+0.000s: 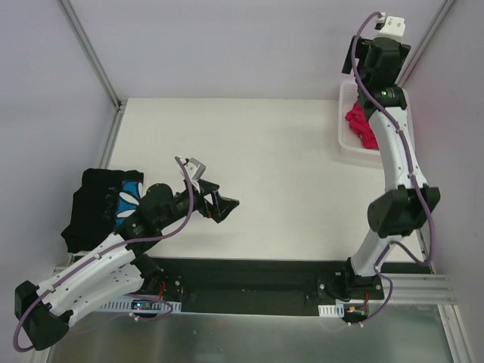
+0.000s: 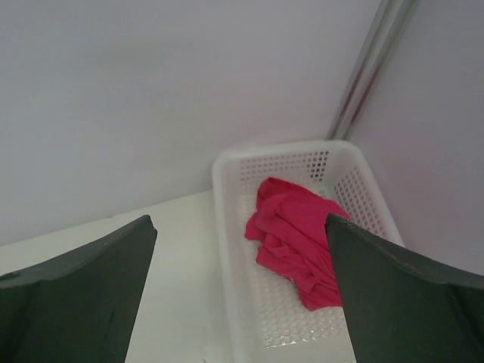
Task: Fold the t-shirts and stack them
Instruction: Grab crumpled tshirt from bin with the right arm
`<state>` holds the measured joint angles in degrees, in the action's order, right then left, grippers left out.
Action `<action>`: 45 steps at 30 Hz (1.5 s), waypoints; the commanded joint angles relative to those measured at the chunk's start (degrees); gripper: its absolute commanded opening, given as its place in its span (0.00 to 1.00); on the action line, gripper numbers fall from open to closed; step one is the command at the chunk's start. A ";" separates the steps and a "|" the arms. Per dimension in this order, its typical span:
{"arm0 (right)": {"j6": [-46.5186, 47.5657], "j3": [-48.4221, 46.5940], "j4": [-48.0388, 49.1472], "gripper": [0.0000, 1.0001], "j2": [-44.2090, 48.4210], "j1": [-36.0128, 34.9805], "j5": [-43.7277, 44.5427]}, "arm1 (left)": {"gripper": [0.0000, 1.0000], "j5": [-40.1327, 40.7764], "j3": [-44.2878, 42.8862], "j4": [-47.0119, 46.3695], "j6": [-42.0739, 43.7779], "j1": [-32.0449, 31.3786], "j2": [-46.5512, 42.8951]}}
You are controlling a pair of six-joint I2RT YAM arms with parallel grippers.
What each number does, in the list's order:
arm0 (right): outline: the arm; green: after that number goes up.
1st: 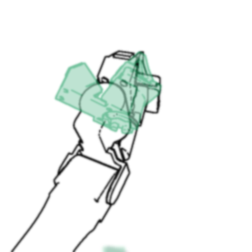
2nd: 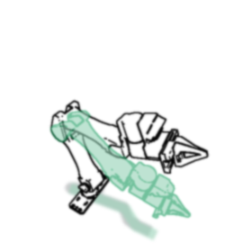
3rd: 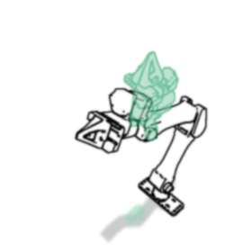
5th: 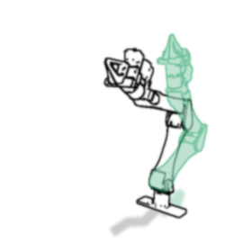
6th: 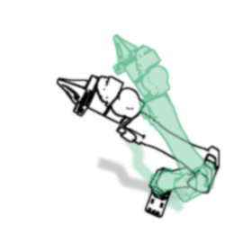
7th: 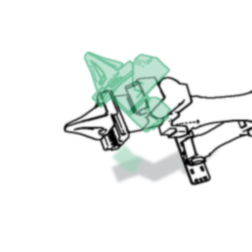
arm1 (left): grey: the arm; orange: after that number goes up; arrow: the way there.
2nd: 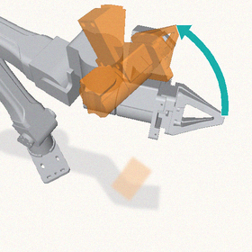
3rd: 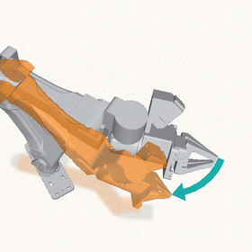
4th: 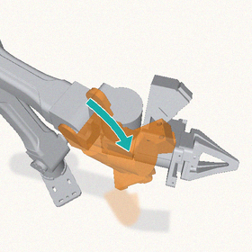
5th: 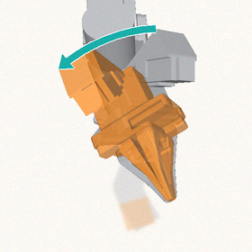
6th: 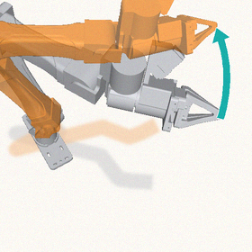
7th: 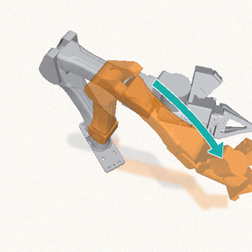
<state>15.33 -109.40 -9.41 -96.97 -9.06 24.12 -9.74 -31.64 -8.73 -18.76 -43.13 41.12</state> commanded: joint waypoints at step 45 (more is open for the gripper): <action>-22.98 -6.53 -7.38 0.01 -32.95 27.52 -31.23 | 0.99 1.56 -9.59 2.75 -0.66 -0.20 8.01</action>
<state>-6.46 -114.17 -18.63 -133.58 18.20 -4.19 -8.45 -39.72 -6.02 -18.70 -43.13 48.99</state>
